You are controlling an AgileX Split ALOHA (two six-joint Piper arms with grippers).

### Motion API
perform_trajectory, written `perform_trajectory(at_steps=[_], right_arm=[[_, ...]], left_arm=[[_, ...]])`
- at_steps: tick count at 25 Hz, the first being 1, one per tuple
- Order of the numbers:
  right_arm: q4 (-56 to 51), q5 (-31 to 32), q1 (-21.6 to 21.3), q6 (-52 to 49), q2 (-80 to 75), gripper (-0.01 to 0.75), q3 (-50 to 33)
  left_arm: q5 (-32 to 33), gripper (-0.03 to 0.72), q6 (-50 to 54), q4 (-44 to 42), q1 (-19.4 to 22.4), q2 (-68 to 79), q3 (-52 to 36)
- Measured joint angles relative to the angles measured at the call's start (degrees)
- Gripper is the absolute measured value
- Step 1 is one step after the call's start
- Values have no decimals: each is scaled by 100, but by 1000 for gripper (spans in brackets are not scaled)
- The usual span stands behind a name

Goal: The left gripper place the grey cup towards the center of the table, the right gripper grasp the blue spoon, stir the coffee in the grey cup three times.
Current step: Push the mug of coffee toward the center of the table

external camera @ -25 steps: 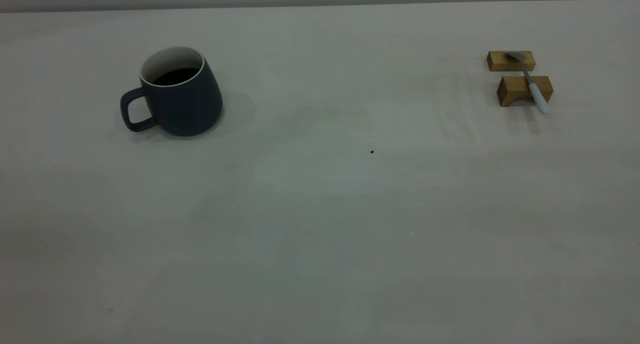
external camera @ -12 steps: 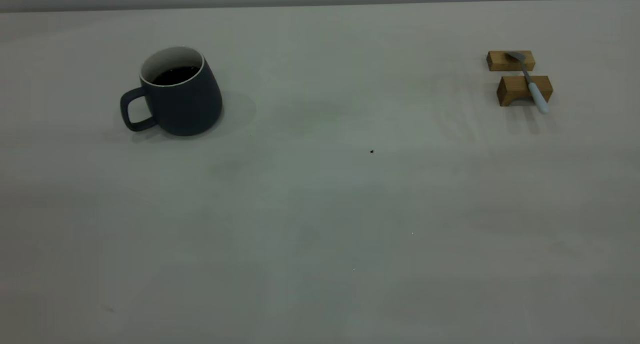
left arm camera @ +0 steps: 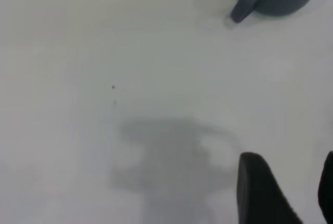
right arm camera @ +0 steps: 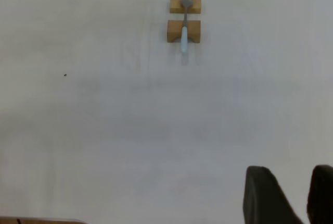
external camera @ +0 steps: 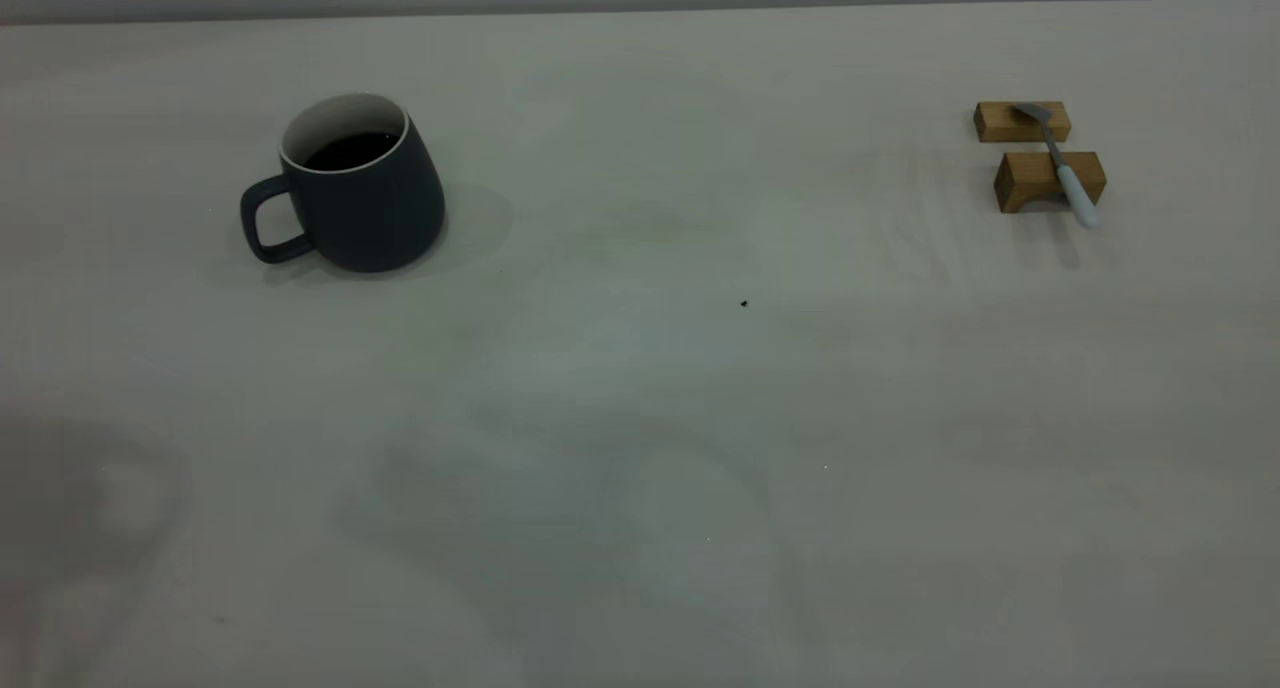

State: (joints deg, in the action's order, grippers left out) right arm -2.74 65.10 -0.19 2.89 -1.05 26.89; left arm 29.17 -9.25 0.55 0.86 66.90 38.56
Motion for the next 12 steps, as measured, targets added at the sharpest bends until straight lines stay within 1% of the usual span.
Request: perform_trajectory(at_steps=[2,6,8,12], right_arm=[[0,0,0,0,0,242,0],[0,0,0,0,0,242,0],[0,0,0,0,0,242,0],[0,0,0,0,0,242,0]], left_arm=[[-204,357,-281,5,-37,721,216],[-347,375,-912,29,-88,2055,881],[-383,415,-1184,34,-88,2555,1205],[-487,523,-1806,48,-91,3389,1691]])
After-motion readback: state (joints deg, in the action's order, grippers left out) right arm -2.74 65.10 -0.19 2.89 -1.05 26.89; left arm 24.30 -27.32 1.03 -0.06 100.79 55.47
